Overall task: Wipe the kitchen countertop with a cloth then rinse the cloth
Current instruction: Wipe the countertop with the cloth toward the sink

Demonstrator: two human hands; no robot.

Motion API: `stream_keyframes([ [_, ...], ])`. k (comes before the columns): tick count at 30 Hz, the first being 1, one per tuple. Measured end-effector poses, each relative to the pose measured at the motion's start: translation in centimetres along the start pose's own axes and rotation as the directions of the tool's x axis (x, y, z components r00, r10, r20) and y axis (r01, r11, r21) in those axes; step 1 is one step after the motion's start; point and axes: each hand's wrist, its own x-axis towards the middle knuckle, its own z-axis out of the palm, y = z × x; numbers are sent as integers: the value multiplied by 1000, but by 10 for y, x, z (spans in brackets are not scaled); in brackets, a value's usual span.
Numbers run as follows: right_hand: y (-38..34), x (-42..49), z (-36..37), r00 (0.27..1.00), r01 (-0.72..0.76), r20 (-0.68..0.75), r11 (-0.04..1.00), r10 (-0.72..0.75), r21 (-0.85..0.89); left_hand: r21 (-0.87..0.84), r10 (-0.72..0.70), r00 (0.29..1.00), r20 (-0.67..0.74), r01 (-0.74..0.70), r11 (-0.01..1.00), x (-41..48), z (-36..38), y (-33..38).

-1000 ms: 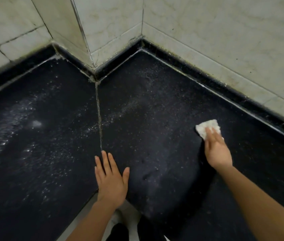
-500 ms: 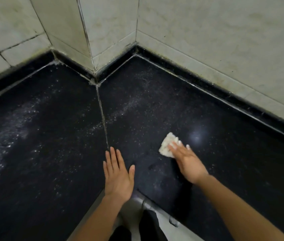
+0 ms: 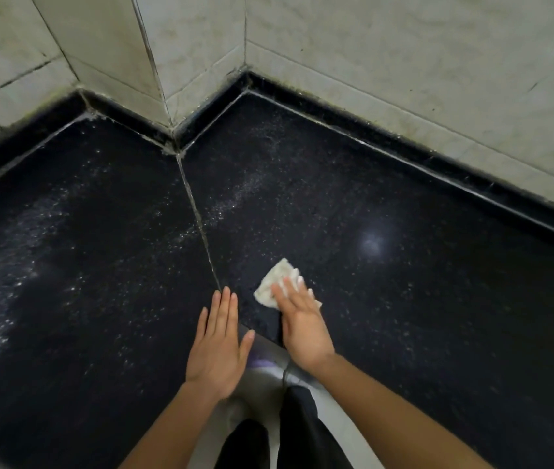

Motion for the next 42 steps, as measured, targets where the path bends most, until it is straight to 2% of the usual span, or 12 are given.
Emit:
stream_keyframes([
  [3,26,-3,-19,961,252,116,968,-252,13,-1,16,999,35,-16,1000,1,4,-3],
  [5,68,-3,-31,957,251,156,968,-244,-22,-8,30,999,42,-30,1000,2,4,-3],
  [8,121,-8,-49,973,-218,-70,975,221,45,-74,44,999,19,-42,996,3,1,-1],
  [10,125,-16,-58,834,-519,-154,848,529,104,-109,30,999,21,-27,994,5,-3,2],
  [12,98,-18,-54,744,-632,-164,762,648,142,-140,10,1000,8,-9,990,6,-3,1],
  [14,58,-44,-35,774,-571,-285,818,565,70,-149,94,996,10,-91,985,-6,-1,7],
  [18,-20,-42,7,985,-163,-45,985,166,63,-132,87,996,6,-85,988,-2,0,0],
  [24,0,-44,-14,956,179,228,983,-185,47,-166,84,996,26,-79,983,0,-3,-5],
  [26,34,-73,-28,942,198,277,980,-191,4,-180,89,996,28,-83,980,0,-3,-6],
  [30,80,-126,-49,980,-64,186,997,69,-35,-191,94,995,15,-90,977,-1,-2,-6],
  [33,72,-125,-47,974,-118,191,992,123,-36,-196,85,996,13,-81,977,0,-3,-5],
  [42,8,23,-17,908,354,249,935,-337,-26,-298,-18,1000,-12,14,954,2,0,-4],
])
